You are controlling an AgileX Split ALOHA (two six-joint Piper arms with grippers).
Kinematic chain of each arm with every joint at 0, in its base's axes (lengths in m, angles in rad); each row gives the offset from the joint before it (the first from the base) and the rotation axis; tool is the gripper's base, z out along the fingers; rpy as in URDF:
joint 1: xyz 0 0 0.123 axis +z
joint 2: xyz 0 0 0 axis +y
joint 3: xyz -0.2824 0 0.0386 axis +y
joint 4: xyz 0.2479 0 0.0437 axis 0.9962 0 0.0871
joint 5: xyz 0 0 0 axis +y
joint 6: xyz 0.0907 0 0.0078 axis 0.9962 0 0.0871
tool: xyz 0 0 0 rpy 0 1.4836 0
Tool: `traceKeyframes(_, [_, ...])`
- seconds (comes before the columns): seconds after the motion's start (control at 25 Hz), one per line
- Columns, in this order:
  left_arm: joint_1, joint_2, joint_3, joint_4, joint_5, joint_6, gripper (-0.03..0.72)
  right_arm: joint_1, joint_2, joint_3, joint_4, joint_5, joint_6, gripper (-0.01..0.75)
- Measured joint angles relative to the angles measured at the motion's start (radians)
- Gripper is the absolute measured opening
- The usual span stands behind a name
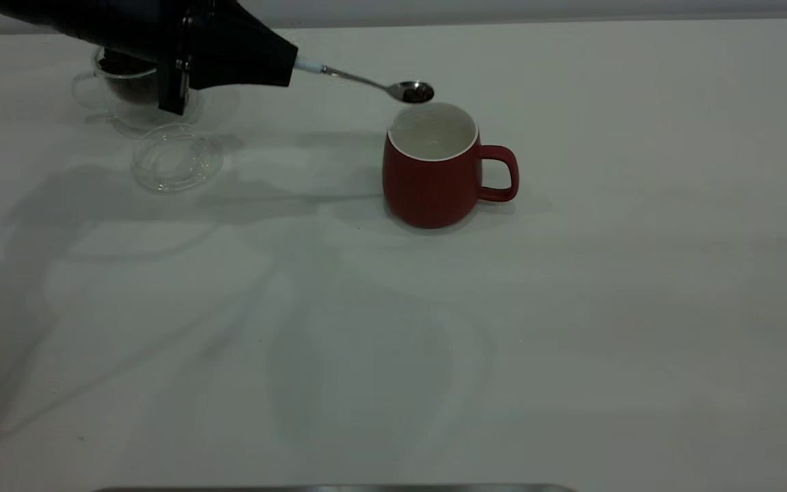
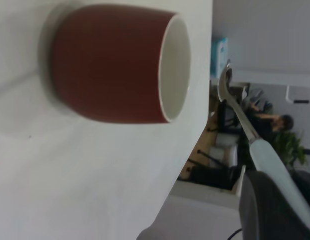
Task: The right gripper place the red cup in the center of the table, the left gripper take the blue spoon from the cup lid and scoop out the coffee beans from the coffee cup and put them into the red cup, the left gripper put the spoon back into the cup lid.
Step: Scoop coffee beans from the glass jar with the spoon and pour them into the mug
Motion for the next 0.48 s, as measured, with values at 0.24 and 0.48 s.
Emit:
traceKeyframes(0.24, [-0.004, 0.0, 0.0, 0.003, 0.0, 0.043, 0.121, 0.0, 0.0, 0.0, 0.0, 0.0, 0.001, 0.591])
traceKeyframes(0.48, [-0.022, 0.0, 0.0, 0.003, -0.02, 0.098, 0.121, 0.0, 0.0, 0.0, 0.0, 0.0, 0.0, 0.591])
